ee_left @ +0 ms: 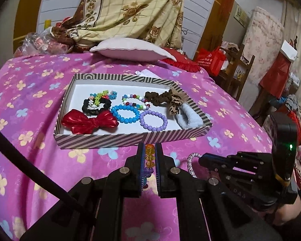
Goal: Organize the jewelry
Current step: 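Lift both bracelets and carry them over the box, then lower both bracelets into the box and open both grippers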
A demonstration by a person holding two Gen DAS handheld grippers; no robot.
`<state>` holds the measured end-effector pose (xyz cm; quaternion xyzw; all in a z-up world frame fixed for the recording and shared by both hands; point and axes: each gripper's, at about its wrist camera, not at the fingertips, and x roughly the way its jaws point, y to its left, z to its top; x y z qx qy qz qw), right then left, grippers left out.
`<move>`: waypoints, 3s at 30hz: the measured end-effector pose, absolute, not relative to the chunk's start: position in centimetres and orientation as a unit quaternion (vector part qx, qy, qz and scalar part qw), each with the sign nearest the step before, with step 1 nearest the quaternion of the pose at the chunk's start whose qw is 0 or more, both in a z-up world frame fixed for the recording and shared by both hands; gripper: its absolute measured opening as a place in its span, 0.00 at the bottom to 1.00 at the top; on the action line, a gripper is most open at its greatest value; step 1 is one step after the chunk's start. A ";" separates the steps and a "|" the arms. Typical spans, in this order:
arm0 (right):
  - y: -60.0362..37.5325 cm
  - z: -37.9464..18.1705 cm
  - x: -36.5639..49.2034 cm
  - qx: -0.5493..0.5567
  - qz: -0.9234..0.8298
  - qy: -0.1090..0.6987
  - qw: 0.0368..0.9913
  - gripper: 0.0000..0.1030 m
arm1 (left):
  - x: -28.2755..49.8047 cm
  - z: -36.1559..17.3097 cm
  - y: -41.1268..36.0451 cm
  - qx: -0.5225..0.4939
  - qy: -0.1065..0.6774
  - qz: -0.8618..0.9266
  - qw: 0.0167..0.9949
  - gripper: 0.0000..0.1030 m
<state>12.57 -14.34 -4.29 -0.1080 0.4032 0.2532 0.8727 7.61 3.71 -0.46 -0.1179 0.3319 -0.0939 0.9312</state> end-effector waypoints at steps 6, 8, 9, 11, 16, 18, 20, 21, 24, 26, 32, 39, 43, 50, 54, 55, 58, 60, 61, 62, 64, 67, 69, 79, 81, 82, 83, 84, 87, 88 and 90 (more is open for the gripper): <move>-15.0 -4.0 12.3 -0.103 0.248 0.400 0.876 0.07 | 6.9 -0.9 3.3 -0.107 0.336 -0.080 0.932 0.07; -15.2 -3.8 12.3 -0.101 0.247 0.398 0.878 0.07 | 6.6 -1.0 3.3 -0.109 0.334 -0.078 0.933 0.07; -15.4 -3.6 12.3 -0.099 0.246 0.397 0.879 0.07 | 6.4 -0.9 3.2 -0.109 0.333 -0.078 0.933 0.07; -15.6 -3.5 12.4 -0.095 0.245 0.396 0.880 0.07 | 6.1 -0.8 3.2 -0.111 0.328 -0.079 0.935 0.07; -15.7 -3.2 12.5 -0.089 0.243 0.392 0.883 0.07 | 5.7 0.1 3.0 -0.119 0.317 -0.097 0.936 0.07; -15.7 -3.1 12.5 -0.088 0.243 0.391 0.883 0.07 | 5.8 0.4 2.9 -0.122 0.319 -0.099 0.935 0.07; -15.7 -3.0 12.5 -0.085 0.245 0.390 0.884 0.07 | 5.7 1.0 2.8 -0.123 0.314 -0.099 0.936 0.07; -15.7 -3.0 12.5 -0.084 0.245 0.389 0.884 0.07 | 5.7 1.2 2.9 -0.125 0.312 -0.099 0.937 0.07; -15.8 -2.2 12.4 -0.070 0.254 0.376 0.888 0.07 | 6.3 2.3 3.1 -0.131 0.306 -0.092 0.938 0.07; -15.8 -1.2 12.7 -0.050 0.262 0.364 0.893 0.07 | 7.0 3.2 3.4 -0.139 0.299 -0.092 0.939 0.07; -14.3 1.3 15.5 -0.024 0.267 0.347 0.899 0.07 | 11.1 6.2 4.2 -0.139 0.277 -0.083 0.947 0.07; -11.4 1.2 23.1 -0.008 0.250 0.373 0.894 0.07 | 18.1 5.9 6.4 -0.139 0.290 -0.055 0.945 0.07; -9.6 0.3 27.6 0.009 0.248 0.392 0.886 0.07 | 22.6 4.6 8.2 -0.143 0.312 -0.037 0.939 0.07; -6.6 -2.6 34.1 0.005 0.224 0.443 0.868 0.07 | 27.4 2.3 10.3 -0.150 0.339 -0.014 0.928 0.07; -6.0 -3.9 36.0 0.001 0.210 0.465 0.860 0.07 | 28.6 0.7 11.8 -0.154 0.361 0.009 0.920 0.07; -6.1 -4.3 36.4 0.010 0.208 0.474 0.856 0.07 | 28.8 0.2 12.2 -0.155 0.367 0.017 0.917 0.07; -6.6 -5.0 37.4 0.038 0.210 0.487 0.847 0.07 | 29.0 -0.7 12.7 -0.156 0.376 0.031 0.913 0.07; -6.6 -5.2 37.5 0.043 0.211 0.488 0.846 0.07 | 29.0 -1.0 13.0 -0.157 0.379 0.038 0.911 0.07; -6.7 -5.2 37.5 0.047 0.211 0.487 0.846 0.07 | 28.9 -1.0 13.1 -0.157 0.379 0.039 0.911 0.07; -6.7 -5.2 37.5 0.049 0.212 0.486 0.847 0.07 | 28.7 -1.0 13.2 -0.157 0.376 0.047 0.912 0.07; -6.8 -5.0 37.3 0.049 0.211 0.480 0.850 0.08 | 28.4 -1.0 13.7 -0.158 0.376 0.063 0.911 0.13; -7.0 -4.5 36.8 0.048 0.210 0.469 0.856 0.11 | 27.9 -0.9 14.4 -0.170 0.375 0.067 0.909 0.29; -7.3 -3.9 36.3 0.044 0.205 0.463 0.861 0.11 | 27.2 -0.6 14.5 -0.169 0.372 0.071 0.910 0.29; -9.6 -0.8 28.5 0.016 0.224 0.436 0.872 0.22 | 20.0 1.3 12.7 -0.146 0.353 0.088 0.920 0.56; -10.2 -0.6 26.1 0.006 0.230 0.428 0.874 0.26 | 17.4 1.4 12.0 -0.140 0.351 0.091 0.921 0.60; -10.6 -0.6 24.8 -0.003 0.235 0.424 0.875 0.28 | 16.4 1.3 11.8 -0.139 0.351 0.092 0.921 0.60; -11.0 -0.6 23.7 -0.011 0.236 0.420 0.876 0.29 | 15.4 1.2 11.5 -0.143 0.351 0.089 0.921 0.60; -11.5 -0.8 22.5 -0.017 0.234 0.418 0.878 0.32 | 14.4 0.9 11.2 -0.149 0.353 0.083 0.920 0.60; -13.7 -1.6 19.6 -0.010 0.229 0.420 0.878 0.34 | 12.3 0.1 9.9 -0.158 0.352 0.074 0.920 0.60; -14.6 -1.9 18.9 -0.008 0.225 0.419 0.880 0.34 | 12.0 -0.1 9.2 -0.151 0.350 0.067 0.922 0.60; -16.0 -2.4 18.7 -0.009 0.210 0.421 0.882 0.34 | 12.2 -0.4 8.9 -0.139 0.345 0.072 0.926 0.60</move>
